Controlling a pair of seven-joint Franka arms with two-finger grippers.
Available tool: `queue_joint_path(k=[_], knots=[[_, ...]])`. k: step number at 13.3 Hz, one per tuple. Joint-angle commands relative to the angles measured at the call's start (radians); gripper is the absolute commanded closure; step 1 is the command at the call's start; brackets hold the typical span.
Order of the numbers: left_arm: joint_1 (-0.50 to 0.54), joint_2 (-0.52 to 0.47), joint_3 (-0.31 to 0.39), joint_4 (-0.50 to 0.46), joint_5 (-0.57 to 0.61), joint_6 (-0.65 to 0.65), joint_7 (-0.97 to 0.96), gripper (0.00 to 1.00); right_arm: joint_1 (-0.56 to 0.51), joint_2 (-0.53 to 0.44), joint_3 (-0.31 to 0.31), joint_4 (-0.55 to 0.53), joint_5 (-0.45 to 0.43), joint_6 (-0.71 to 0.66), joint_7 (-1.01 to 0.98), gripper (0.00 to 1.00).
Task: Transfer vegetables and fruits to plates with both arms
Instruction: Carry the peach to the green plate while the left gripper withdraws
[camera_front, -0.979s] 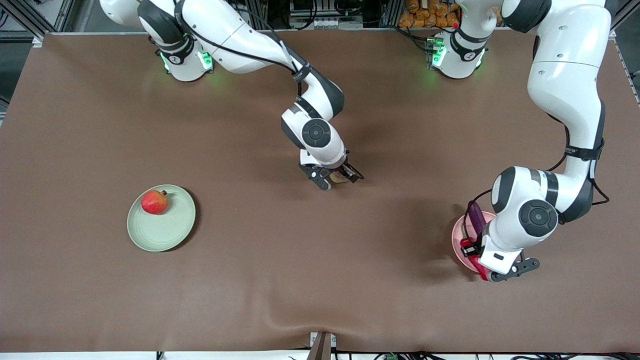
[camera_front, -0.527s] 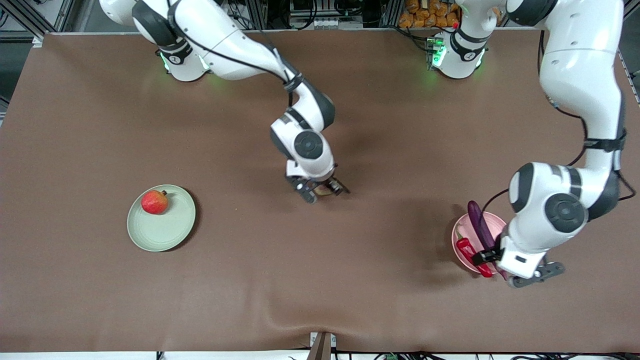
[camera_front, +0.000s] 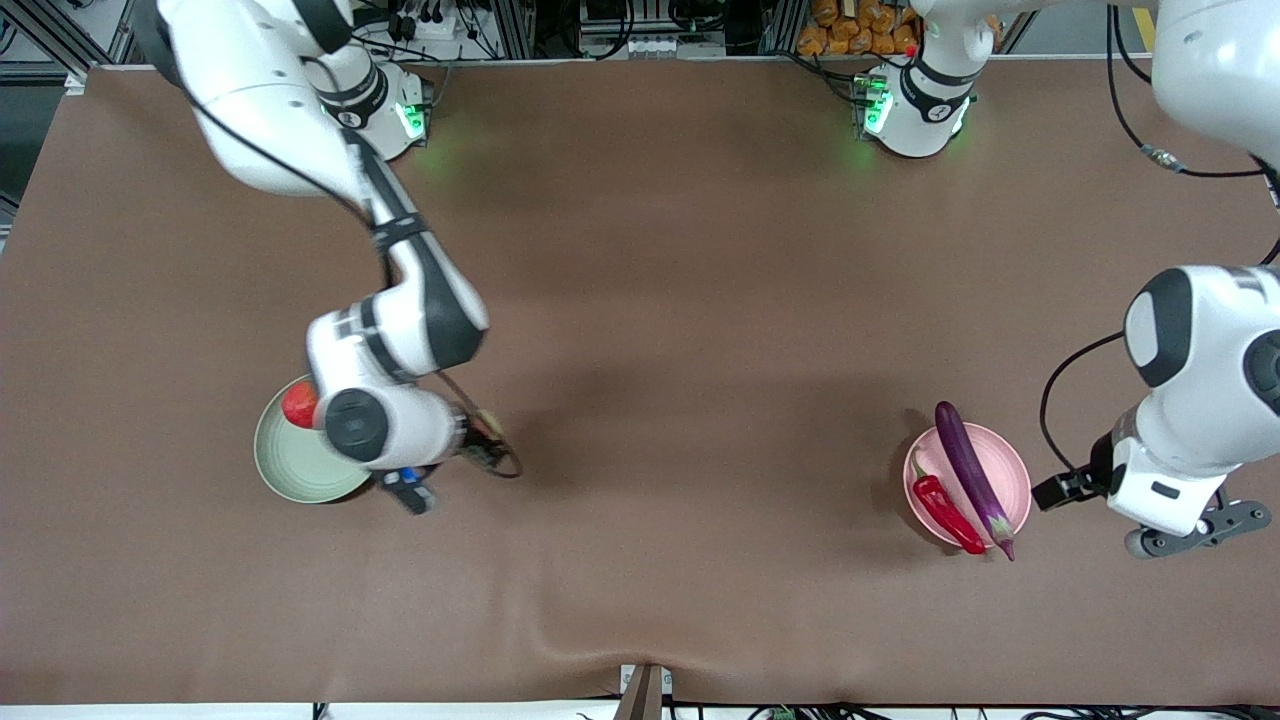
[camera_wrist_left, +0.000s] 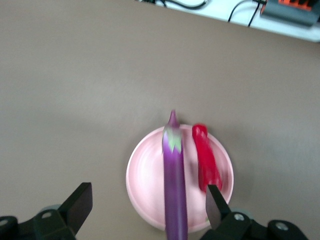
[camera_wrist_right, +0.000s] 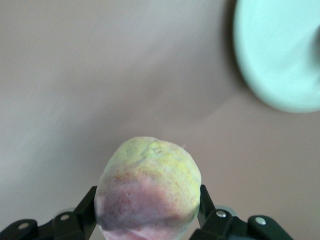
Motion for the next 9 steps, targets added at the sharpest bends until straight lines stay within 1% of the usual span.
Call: queue_joint_path(k=[1, 2, 4, 6, 8, 9], knots=[[0.011, -0.153, -0.062, -0.032, -0.032, -0.191, 0.036, 0.0, -0.127, -0.033, 0.022, -0.094, -0.071, 0.022, -0.218, 1.0], [0.014, -0.192, -0.07, -0.032, -0.07, -0.269, 0.051, 0.0, -0.181, -0.033, 0.025, -0.102, -0.069, 0.024, -0.3, 1.0], [0.015, -0.271, -0.072, -0.036, -0.144, -0.377, 0.056, 0.0, -0.239, -0.027, 0.028, -0.119, -0.056, 0.042, -0.4, 1.0], [0.014, -0.346, -0.072, -0.044, -0.149, -0.467, 0.071, 0.0, -0.253, -0.032, 0.028, -0.198, -0.056, 0.135, -0.414, 1.0], [0.009, -0.419, -0.072, -0.064, -0.173, -0.475, 0.065, 0.0, -0.286, -0.032, 0.028, -0.289, -0.056, 0.255, -0.51, 1.0], [0.014, -0.433, -0.072, -0.073, -0.178, -0.475, 0.073, 0.0, -0.311, -0.03, 0.03, -0.309, -0.054, 0.278, -0.552, 0.89]])
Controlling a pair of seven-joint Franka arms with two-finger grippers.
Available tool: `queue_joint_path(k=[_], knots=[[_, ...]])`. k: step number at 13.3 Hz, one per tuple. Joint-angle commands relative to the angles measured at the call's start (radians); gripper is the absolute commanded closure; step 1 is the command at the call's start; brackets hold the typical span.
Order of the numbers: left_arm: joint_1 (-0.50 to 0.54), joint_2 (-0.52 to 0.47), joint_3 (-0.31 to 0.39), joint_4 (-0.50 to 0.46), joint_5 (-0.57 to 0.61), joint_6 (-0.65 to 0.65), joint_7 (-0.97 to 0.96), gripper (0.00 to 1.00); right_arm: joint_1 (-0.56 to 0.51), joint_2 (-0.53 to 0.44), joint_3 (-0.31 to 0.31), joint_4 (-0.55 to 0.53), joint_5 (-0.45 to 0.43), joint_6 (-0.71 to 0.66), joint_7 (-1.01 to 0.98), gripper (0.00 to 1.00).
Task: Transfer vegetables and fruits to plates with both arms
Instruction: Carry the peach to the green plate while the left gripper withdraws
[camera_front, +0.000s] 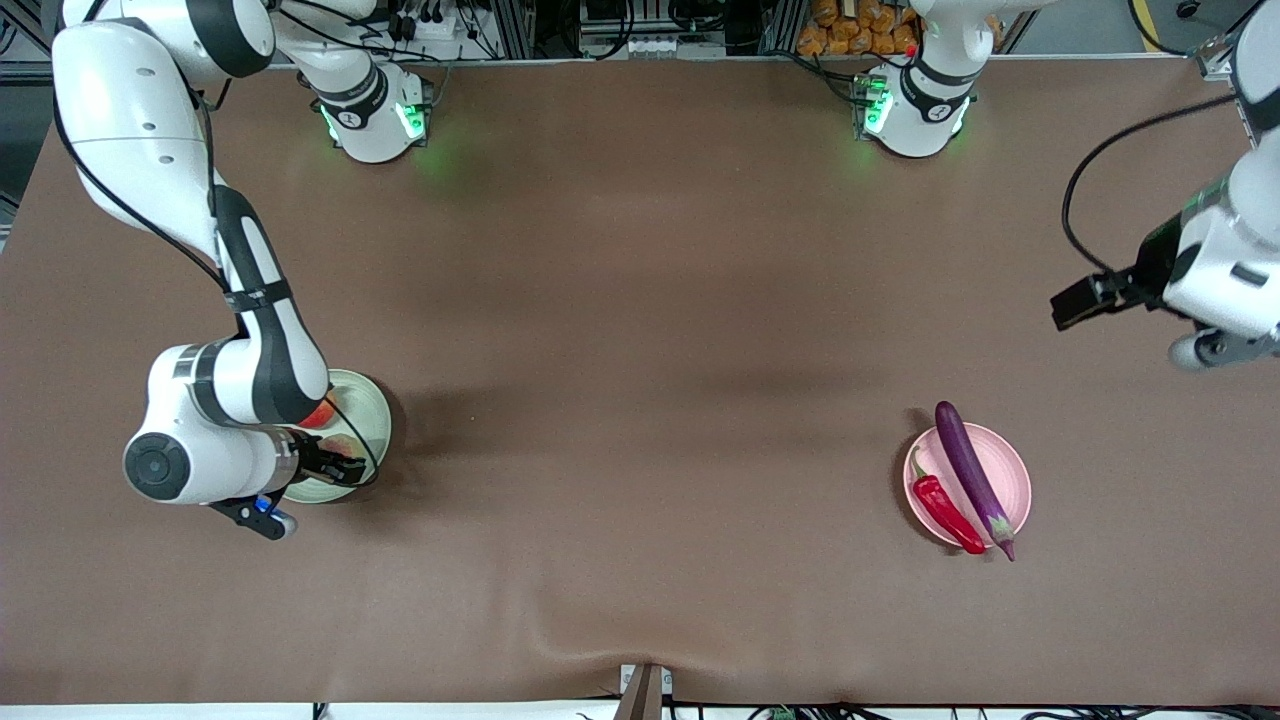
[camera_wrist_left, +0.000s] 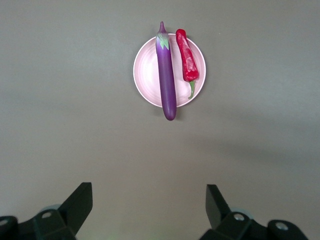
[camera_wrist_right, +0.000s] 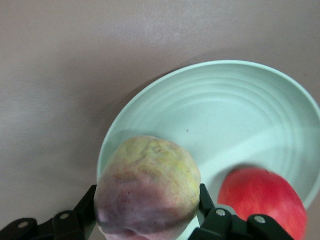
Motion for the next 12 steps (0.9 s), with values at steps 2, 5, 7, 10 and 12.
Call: queue_joint_path(k=[2, 5, 7, 10, 12], knots=[[-0.004, -0.126, 0.024, -0.132, -0.031, 0.012, 0.059, 0.0, -0.081, -0.033, 0.042, -0.075, 0.049, 0.028, -0.105, 0.0], [-0.083, -0.157, 0.142, -0.163, -0.068, 0.017, 0.068, 0.0, -0.072, -0.033, 0.045, 0.039, 0.117, -0.112, -0.099, 0.0], [-0.137, -0.178, 0.208, -0.177, -0.071, 0.008, 0.071, 0.0, -0.07, -0.048, 0.045, 0.146, 0.114, -0.234, -0.102, 0.0], [-0.148, -0.198, 0.259, -0.2, -0.073, 0.011, 0.11, 0.0, -0.075, -0.048, 0.042, 0.286, 0.108, -0.365, -0.111, 0.0], [-0.147, -0.203, 0.268, -0.197, -0.074, 0.018, 0.122, 0.0, -0.081, -0.086, 0.042, 0.374, 0.105, -0.457, -0.138, 0.0]])
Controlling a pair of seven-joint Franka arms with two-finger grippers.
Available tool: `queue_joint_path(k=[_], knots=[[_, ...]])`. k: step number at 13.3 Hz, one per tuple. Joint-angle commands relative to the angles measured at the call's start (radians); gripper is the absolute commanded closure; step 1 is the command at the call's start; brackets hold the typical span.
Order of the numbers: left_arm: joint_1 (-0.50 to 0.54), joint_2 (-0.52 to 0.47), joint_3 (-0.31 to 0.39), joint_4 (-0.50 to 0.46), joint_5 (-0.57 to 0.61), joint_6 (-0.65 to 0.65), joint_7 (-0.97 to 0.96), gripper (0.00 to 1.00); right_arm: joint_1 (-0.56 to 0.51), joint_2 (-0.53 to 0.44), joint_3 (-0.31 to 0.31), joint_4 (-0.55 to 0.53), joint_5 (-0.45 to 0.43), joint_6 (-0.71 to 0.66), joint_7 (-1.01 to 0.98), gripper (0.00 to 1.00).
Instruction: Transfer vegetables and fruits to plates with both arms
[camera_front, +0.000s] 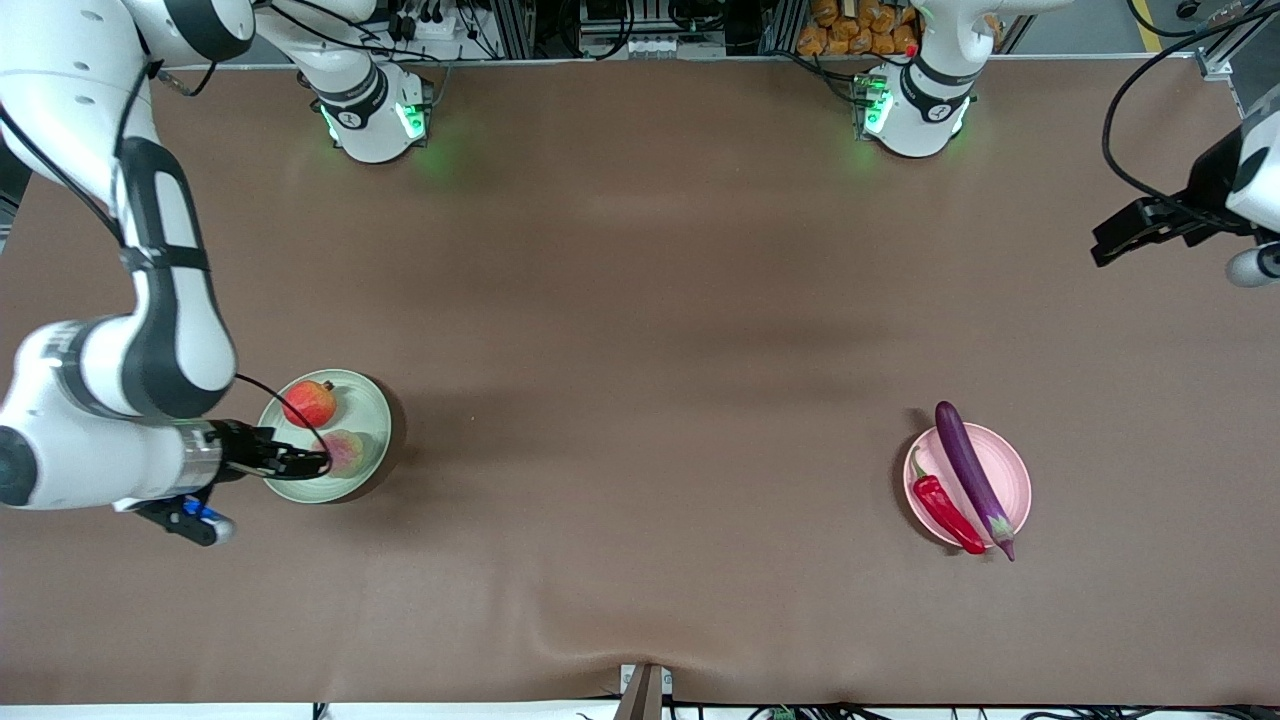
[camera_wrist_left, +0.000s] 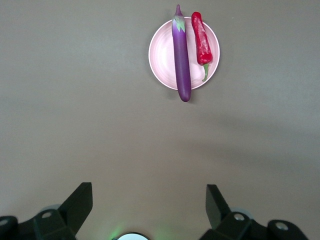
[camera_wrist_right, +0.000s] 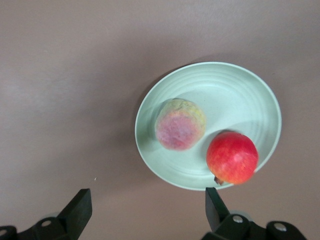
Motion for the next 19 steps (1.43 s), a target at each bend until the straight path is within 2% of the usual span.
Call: queue_joint_path(k=[1, 4, 5, 6, 7, 8, 10, 12, 14, 16, 19], knots=[[-0.004, -0.037, 0.017, -0.026, -0.025, 0.026, 0.026, 0.0, -0.022, -0.055, 0.007, 0.094, 0.002, -0.111, -0.109, 0.0], [-0.004, 0.015, 0.011, 0.021, -0.031, 0.042, 0.026, 0.0, -0.048, -0.166, 0.0, 0.096, -0.005, -0.221, -0.247, 0.0], [-0.001, 0.041, 0.009, 0.053, -0.03, 0.042, 0.026, 0.0, -0.033, -0.206, -0.004, 0.094, -0.027, -0.257, -0.244, 0.0], [0.005, 0.066, 0.006, 0.075, -0.036, 0.042, 0.023, 0.0, -0.012, -0.25, 0.006, 0.094, -0.118, -0.288, -0.241, 0.0], [0.003, 0.07, 0.015, 0.075, -0.056, 0.053, 0.024, 0.0, -0.008, -0.301, 0.017, 0.085, -0.164, -0.289, -0.272, 0.0], [0.003, 0.073, 0.02, 0.073, -0.071, 0.078, 0.012, 0.0, -0.019, -0.357, 0.017, 0.044, -0.145, -0.288, -0.337, 0.0], [-0.001, 0.074, 0.022, 0.066, -0.068, 0.119, 0.021, 0.0, -0.033, -0.48, 0.011, -0.11, -0.137, -0.233, -0.356, 0.0], [-0.024, 0.075, 0.075, 0.064, -0.074, 0.119, 0.032, 0.0, -0.059, -0.655, 0.007, -0.363, -0.137, -0.075, -0.369, 0.0], [-0.02, 0.063, 0.077, 0.063, -0.077, 0.108, 0.056, 0.0, -0.033, -0.773, -0.004, -0.525, -0.137, -0.021, -0.37, 0.0], [-0.021, 0.054, 0.072, 0.06, -0.076, 0.104, 0.069, 0.0, -0.036, -0.786, -0.003, -0.556, -0.139, -0.006, -0.39, 0.0], [-0.021, 0.017, 0.06, 0.029, -0.074, 0.089, 0.07, 0.0, -0.031, -0.765, -0.006, -0.519, -0.139, 0.016, -0.428, 0.0]])
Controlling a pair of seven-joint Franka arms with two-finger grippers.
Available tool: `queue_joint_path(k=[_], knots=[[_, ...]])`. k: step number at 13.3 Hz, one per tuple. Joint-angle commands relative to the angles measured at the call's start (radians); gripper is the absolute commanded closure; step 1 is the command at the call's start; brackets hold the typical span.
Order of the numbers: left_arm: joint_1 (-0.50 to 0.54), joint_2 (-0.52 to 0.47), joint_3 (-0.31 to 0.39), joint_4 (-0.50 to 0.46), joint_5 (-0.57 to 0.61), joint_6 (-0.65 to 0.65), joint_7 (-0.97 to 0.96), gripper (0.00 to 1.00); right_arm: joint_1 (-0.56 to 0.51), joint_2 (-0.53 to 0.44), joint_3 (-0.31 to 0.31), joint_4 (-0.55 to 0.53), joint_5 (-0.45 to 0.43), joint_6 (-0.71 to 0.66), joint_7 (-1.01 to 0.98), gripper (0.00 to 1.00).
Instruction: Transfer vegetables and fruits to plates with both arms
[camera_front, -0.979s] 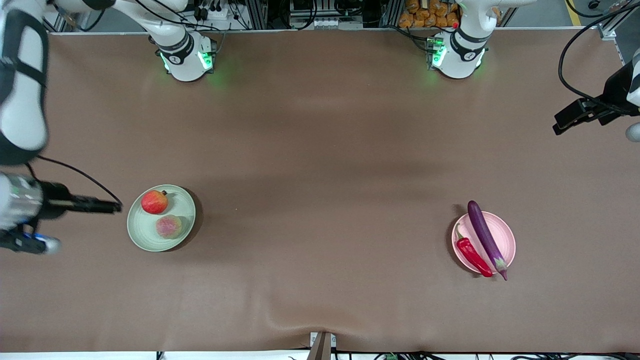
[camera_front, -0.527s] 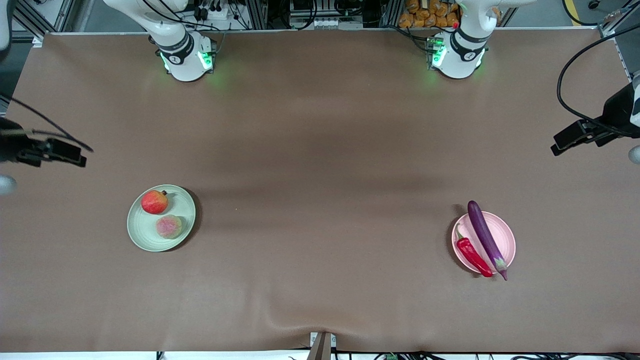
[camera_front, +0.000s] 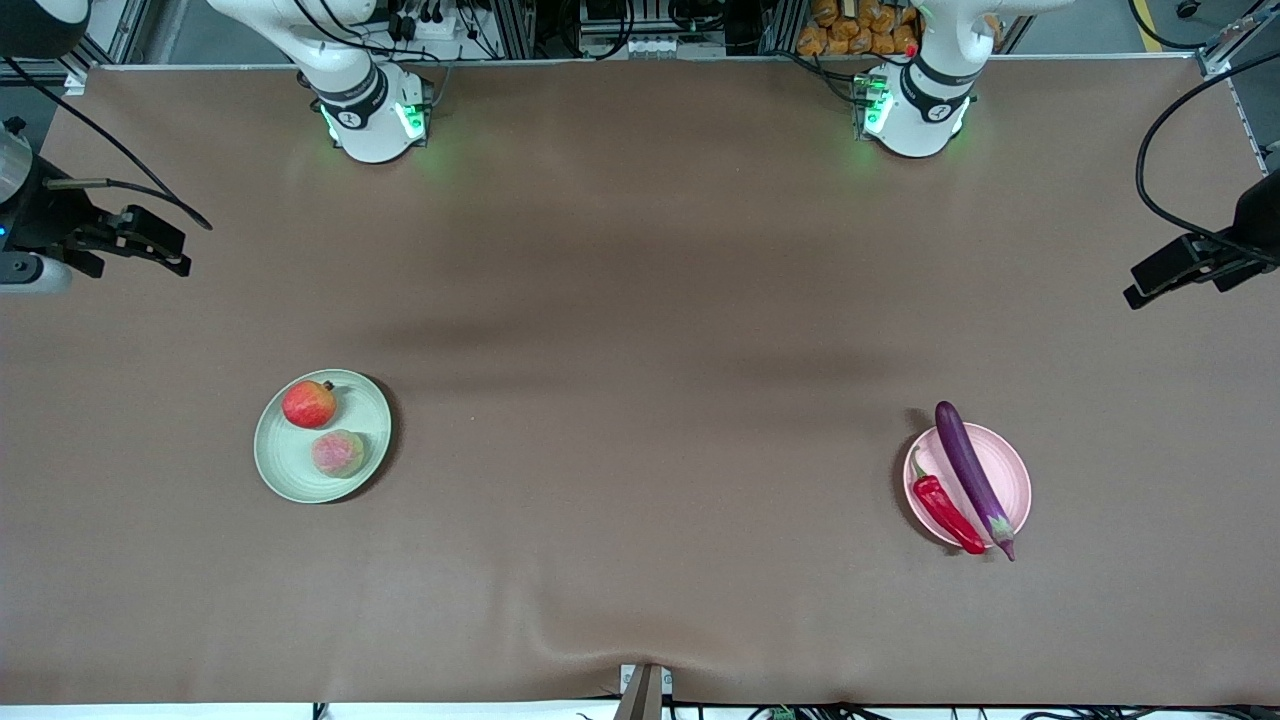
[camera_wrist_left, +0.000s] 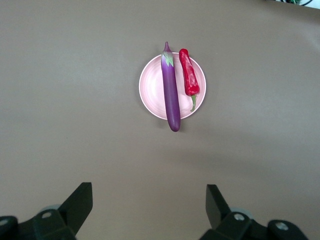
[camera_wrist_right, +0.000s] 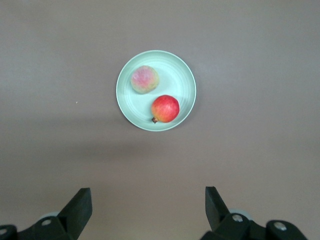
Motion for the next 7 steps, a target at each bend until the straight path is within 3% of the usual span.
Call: queue_joint_path(k=[1, 3, 4, 5, 7], knots=[[0.0, -0.04, 0.0, -0.025, -0.019, -0.025, 0.037, 0.0, 0.005, -0.004, -0.001, 0.014, -0.019, 0.023, -0.022, 0.0], [-0.008, -0.039, 0.0, -0.024, -0.019, -0.051, 0.112, 0.0, 0.029, 0.059, -0.02, 0.105, -0.021, 0.003, -0.025, 0.0], [-0.005, -0.04, -0.001, -0.024, -0.02, -0.058, 0.126, 0.0, 0.057, 0.081, -0.061, 0.138, -0.018, -0.027, -0.024, 0.0], [-0.002, -0.045, 0.0, -0.022, -0.02, -0.071, 0.127, 0.0, 0.077, 0.084, -0.09, 0.143, -0.018, -0.037, -0.025, 0.0], [-0.002, -0.051, -0.001, -0.021, -0.019, -0.098, 0.135, 0.0, 0.077, 0.084, -0.092, 0.143, -0.018, -0.037, -0.025, 0.0]])
